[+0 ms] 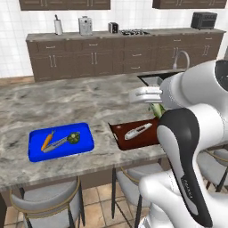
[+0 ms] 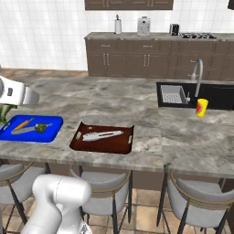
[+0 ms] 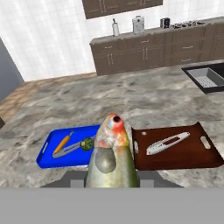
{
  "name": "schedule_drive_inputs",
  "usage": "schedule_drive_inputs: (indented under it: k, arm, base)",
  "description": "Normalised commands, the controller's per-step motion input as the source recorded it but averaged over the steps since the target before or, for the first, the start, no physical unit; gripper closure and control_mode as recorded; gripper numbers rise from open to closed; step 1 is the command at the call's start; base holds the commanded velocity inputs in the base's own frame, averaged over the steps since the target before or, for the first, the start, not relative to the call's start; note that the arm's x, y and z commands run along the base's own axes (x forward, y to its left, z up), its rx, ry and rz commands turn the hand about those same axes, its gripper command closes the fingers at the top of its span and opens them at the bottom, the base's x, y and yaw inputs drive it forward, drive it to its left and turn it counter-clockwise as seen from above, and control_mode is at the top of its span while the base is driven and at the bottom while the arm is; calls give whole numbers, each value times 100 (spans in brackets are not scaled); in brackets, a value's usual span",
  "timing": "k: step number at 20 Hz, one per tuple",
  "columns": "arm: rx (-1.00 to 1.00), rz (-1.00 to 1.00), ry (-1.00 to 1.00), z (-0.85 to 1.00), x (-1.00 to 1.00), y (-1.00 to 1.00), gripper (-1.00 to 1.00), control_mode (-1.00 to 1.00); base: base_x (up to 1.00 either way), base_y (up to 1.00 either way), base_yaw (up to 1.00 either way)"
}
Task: Gather the broccoli and carrot from the fridge and place them on a tray on the dining counter. Then gather the fish and chicken drumstick from the fridge and place them on the other tray.
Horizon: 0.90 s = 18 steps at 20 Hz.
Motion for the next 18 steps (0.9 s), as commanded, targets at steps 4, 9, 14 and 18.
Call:
schedule_drive_inputs:
  k: [4,9,14,18]
  arm:
    - [0,0,0,0,0,0,100,100]
    - [1,0,7,-4,19,-11,100,-100]
    - [1,0,21,-35,49,-41,100,-100]
    - [0,0,21,-64,55,-27,100,-100]
  base:
    - [56,-1,-3]
    - [23,-5,0]
    - [0,0,0]
    - [0,0,0]
